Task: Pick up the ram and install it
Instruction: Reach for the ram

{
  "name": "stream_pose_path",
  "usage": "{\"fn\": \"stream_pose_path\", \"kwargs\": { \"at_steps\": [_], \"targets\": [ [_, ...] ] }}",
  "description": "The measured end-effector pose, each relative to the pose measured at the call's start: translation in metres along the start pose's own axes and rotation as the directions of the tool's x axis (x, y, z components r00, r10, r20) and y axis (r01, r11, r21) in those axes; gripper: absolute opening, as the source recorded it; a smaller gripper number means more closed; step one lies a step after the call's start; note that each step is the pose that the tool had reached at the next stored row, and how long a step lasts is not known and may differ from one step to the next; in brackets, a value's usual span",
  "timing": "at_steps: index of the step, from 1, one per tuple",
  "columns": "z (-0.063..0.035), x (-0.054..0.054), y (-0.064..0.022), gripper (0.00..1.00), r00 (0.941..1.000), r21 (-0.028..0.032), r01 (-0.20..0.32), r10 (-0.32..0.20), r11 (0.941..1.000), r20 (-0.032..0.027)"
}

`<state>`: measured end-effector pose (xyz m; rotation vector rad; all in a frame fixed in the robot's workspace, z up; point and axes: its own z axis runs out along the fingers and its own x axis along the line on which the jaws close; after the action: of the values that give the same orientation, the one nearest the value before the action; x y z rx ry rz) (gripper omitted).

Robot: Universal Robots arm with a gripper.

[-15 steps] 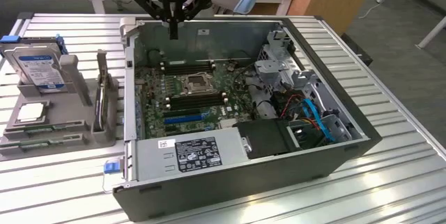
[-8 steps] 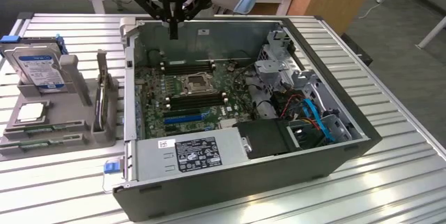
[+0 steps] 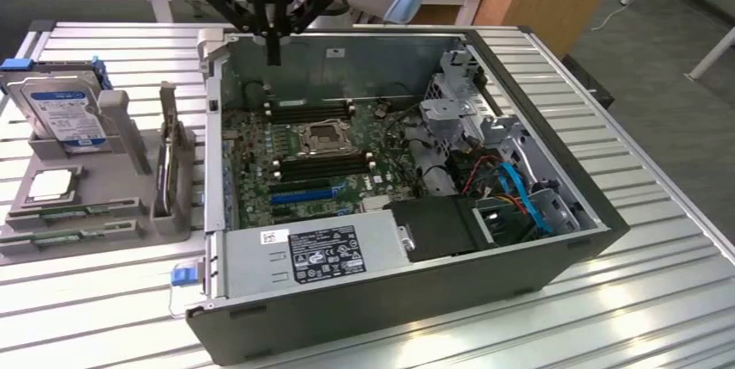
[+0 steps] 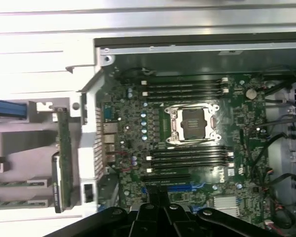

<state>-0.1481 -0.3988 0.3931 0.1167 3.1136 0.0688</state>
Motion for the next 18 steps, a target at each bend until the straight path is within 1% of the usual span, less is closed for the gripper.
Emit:
{"fn": "stream_pose_path", "kwargs": {
  "at_steps": [18],
  "targets": [
    [-0.0004, 0.082, -0.0062, 0.11, 1.0, 0.0001, 0.0, 0.0, 1.0, -0.0002]
  ]
}}
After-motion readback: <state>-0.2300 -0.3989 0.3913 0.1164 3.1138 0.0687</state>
